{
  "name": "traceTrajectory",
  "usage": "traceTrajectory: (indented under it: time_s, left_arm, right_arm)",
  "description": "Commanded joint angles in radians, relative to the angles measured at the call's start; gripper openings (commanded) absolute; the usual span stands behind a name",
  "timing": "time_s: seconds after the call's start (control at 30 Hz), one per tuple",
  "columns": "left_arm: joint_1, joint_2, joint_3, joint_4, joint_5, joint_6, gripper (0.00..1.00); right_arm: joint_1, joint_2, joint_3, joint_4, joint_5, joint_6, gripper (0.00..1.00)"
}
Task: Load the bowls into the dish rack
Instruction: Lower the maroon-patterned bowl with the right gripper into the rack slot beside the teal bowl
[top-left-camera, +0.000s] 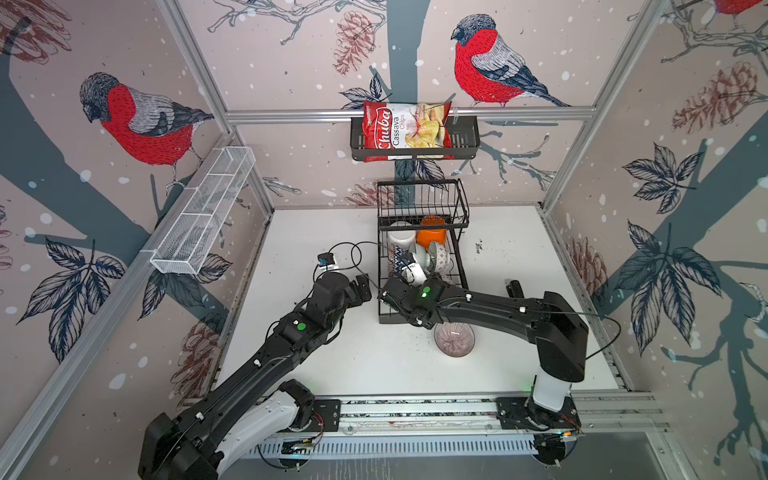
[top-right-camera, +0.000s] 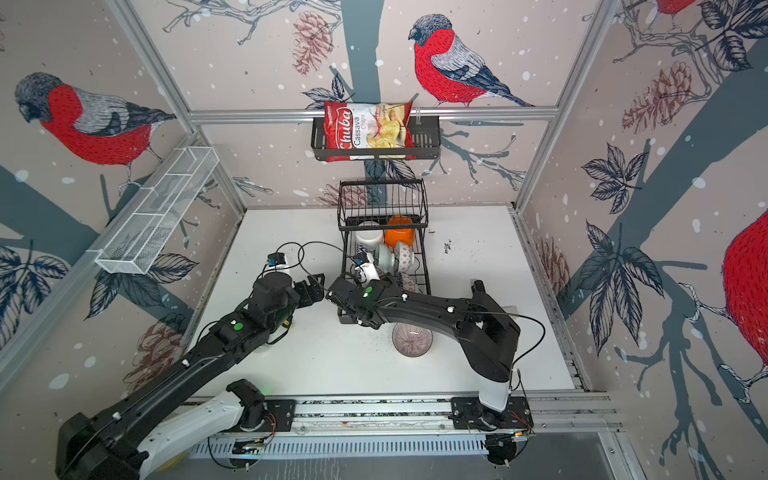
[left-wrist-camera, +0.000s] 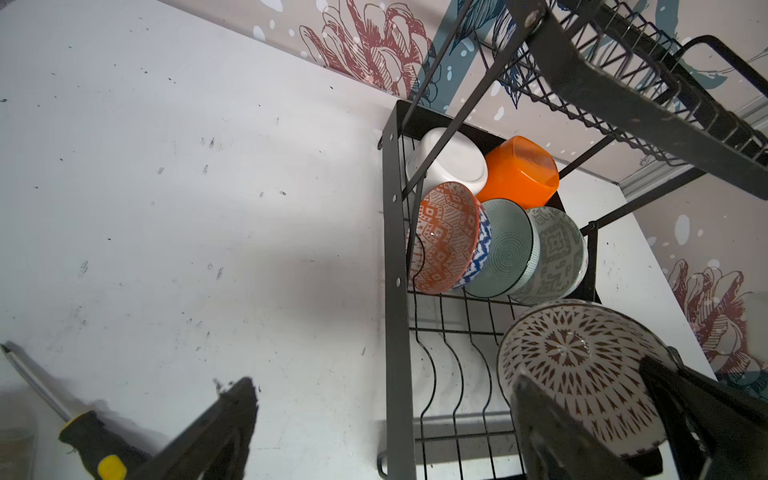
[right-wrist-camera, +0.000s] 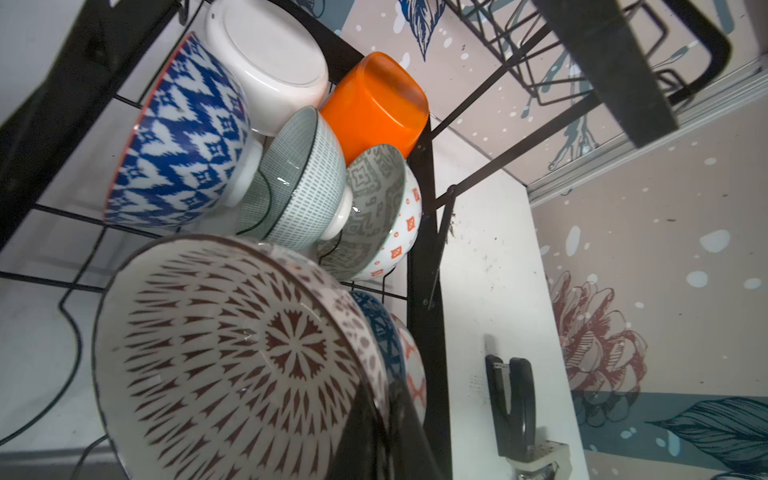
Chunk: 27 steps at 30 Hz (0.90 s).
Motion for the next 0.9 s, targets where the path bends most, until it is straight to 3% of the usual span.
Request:
traceTrajectory:
  time_s: [0.0,0.33,0.87]
  left_arm:
    - [0.021,0.015,0.003,0.067,0.034,0.030,0.96]
    - [0.088,0.084,-0.009,0.167,0.098,0.056,0.96]
    - [0.252,0.072,-0.054,0.262,0.179,0.062,0.96]
  right_arm:
    - [0.001,0.019,0.020,-0.034,0.094,0.015,0.00]
    - [-0.004,0.098,0.049,-0.113,0.156,0.052,0.00]
    - [-0.043,0.183,0.096,-0.088,0.160,0.002,0.00]
